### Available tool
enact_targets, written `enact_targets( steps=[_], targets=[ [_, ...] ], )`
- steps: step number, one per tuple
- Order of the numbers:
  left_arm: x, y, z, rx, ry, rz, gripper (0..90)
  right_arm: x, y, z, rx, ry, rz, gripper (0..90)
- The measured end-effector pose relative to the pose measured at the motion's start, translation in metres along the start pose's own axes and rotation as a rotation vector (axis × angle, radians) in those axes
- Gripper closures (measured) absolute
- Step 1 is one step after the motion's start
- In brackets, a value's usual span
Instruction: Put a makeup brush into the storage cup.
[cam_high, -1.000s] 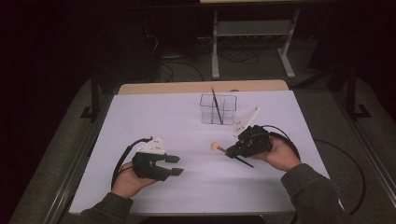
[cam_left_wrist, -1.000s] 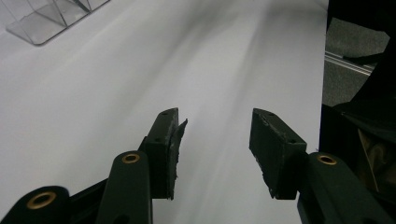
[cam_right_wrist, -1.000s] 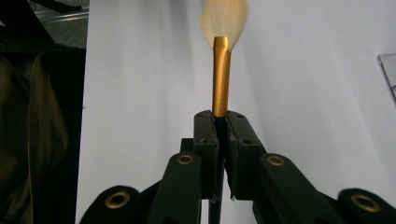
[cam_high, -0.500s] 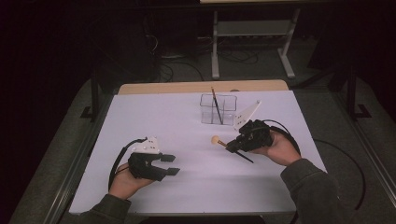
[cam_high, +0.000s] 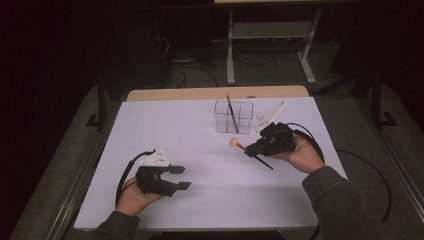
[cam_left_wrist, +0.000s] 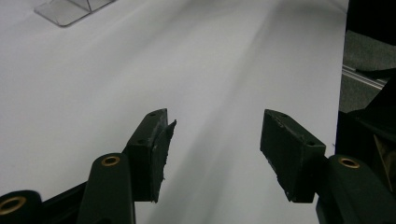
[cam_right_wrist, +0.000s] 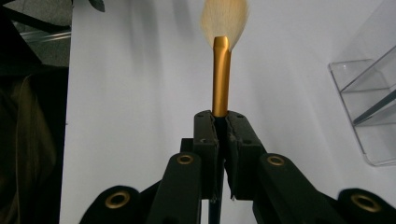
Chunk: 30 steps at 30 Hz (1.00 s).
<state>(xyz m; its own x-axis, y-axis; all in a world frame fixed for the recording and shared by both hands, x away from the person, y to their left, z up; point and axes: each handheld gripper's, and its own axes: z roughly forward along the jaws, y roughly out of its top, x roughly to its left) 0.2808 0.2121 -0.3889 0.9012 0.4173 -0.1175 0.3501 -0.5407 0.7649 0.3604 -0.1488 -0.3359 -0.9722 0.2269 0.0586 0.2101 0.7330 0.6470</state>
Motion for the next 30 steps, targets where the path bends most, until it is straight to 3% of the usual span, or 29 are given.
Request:
enact_targets(
  steps=[14,30],
  targets=[
    [0.003,-0.004,-0.007,-0.017,0.022,-0.014,38.4,-0.011,0.007,-0.004,-0.006,-0.008,0.024,83.0],
    [0.005,-0.007,-0.009,-0.03,0.018,-0.031,33.9,-0.025,0.019,-0.01,-0.02,-0.021,0.043,83.0]
  ],
)
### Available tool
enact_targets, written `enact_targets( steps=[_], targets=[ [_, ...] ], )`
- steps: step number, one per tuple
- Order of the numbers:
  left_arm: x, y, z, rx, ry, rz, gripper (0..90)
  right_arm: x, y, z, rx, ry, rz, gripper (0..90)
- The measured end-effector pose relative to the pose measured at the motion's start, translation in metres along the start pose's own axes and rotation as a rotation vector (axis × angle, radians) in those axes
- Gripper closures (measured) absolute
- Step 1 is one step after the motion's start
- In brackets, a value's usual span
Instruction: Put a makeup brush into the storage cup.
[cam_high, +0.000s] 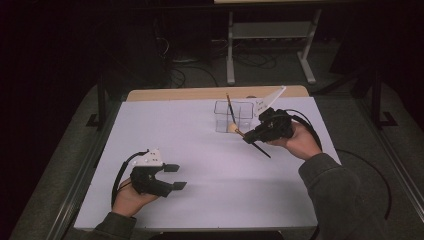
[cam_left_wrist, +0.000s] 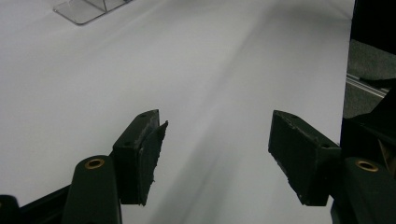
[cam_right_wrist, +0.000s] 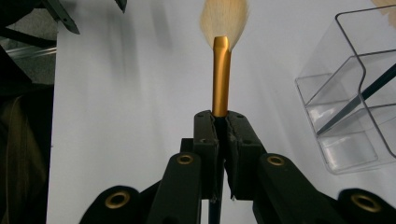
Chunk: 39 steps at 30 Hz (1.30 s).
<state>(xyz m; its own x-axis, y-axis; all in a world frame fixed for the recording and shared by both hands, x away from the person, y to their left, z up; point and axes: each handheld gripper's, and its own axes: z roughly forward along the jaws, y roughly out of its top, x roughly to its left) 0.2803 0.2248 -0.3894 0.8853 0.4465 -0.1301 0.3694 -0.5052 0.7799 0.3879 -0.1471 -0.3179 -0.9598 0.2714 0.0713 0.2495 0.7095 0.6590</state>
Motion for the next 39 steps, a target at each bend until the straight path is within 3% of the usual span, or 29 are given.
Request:
enact_targets(
  steps=[11,18,39],
  targets=[
    [0.002,-0.001,-0.002,-0.004,0.008,-0.001,32.4,-0.009,0.009,0.0,0.004,-0.008,-0.003,82.9],
    [0.002,-0.001,-0.003,-0.012,0.011,-0.006,31.3,-0.014,0.009,-0.002,-0.002,-0.012,0.026,83.0],
    [0.003,-0.003,-0.005,-0.012,0.015,-0.011,29.9,-0.027,0.02,-0.008,-0.012,-0.032,0.04,83.0]
  ],
)
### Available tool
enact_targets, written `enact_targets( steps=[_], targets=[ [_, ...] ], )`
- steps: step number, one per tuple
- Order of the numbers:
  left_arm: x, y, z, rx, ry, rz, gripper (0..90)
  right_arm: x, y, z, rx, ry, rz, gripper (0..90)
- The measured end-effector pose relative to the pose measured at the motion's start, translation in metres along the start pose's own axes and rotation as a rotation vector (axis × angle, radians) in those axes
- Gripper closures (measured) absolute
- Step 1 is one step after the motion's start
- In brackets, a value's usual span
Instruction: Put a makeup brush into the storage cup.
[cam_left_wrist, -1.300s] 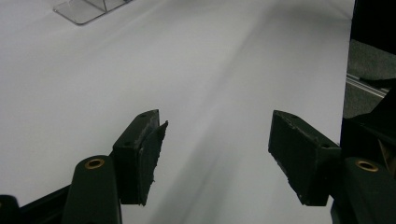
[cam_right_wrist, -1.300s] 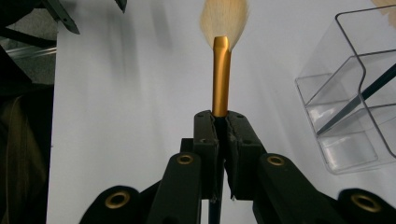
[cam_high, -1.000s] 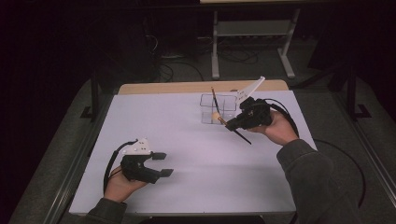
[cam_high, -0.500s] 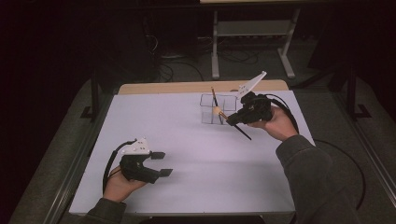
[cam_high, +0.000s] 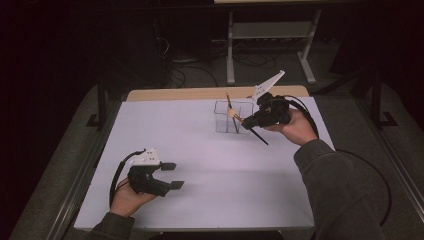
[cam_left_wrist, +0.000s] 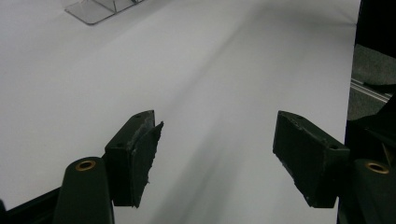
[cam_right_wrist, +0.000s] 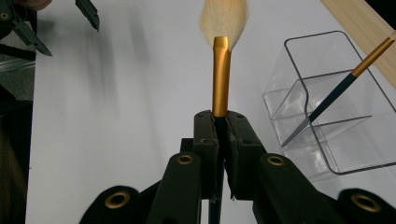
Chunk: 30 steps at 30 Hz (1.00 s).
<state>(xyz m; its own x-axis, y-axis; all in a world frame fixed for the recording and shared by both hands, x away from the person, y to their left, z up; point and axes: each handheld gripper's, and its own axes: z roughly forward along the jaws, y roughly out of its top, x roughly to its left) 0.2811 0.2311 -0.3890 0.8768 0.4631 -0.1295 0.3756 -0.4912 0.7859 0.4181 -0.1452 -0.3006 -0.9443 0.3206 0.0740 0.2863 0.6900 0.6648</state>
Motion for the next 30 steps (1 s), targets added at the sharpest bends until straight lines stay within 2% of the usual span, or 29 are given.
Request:
enact_targets(
  steps=[14,23,30],
  targets=[
    [0.001,-0.001,-0.002,-0.007,0.002,-0.005,28.5,-0.008,0.009,-0.001,-0.004,-0.011,-0.013,83.0],
    [0.002,-0.002,-0.002,-0.008,0.005,-0.011,26.8,-0.011,0.013,-0.001,-0.006,-0.01,0.002,83.0],
    [0.003,-0.003,-0.003,-0.003,0.01,-0.006,26.2,-0.019,0.014,0.003,-0.017,-0.019,0.006,83.0]
  ],
)
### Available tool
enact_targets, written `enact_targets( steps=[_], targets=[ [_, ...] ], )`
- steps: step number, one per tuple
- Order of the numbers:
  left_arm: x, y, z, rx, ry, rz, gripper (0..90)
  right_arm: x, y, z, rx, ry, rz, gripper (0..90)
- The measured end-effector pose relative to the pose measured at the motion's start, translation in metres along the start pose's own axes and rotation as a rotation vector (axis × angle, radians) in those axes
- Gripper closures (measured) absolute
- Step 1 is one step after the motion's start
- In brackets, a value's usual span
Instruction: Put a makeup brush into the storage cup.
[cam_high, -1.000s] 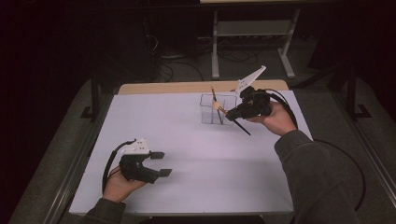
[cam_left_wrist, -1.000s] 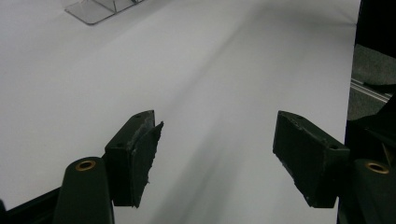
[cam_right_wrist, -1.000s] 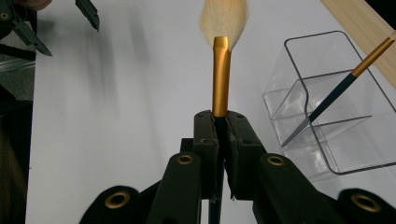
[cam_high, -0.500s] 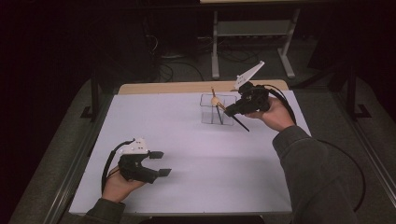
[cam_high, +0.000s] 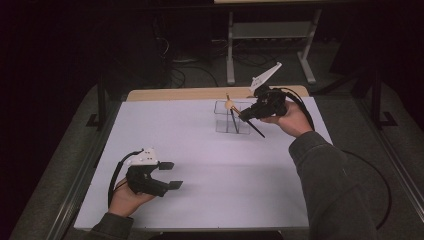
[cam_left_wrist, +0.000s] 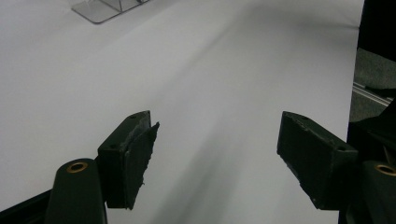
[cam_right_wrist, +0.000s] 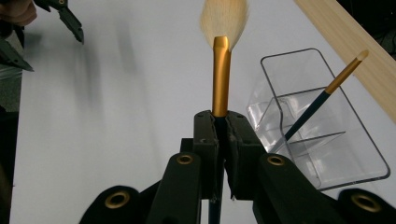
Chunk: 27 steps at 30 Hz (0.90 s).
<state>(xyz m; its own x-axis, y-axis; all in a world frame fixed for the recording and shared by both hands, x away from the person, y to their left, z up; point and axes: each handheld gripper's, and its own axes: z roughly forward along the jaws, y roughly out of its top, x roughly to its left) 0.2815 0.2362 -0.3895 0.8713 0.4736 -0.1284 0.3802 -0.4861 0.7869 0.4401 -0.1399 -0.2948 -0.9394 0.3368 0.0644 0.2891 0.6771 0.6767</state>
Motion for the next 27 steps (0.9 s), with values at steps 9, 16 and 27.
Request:
enact_targets(
  steps=[9,16,27],
  targets=[
    [0.001,-0.001,-0.001,-0.003,0.006,-0.012,25.8,-0.009,0.006,0.006,0.003,-0.01,0.011,83.0],
    [0.002,-0.002,-0.002,-0.007,0.007,-0.006,25.7,-0.015,0.008,0.008,-0.001,-0.015,0.025,82.9],
    [0.003,-0.003,-0.001,-0.009,0.002,-0.017,25.4,-0.023,0.013,0.014,0.004,-0.029,0.029,82.9]
  ],
)
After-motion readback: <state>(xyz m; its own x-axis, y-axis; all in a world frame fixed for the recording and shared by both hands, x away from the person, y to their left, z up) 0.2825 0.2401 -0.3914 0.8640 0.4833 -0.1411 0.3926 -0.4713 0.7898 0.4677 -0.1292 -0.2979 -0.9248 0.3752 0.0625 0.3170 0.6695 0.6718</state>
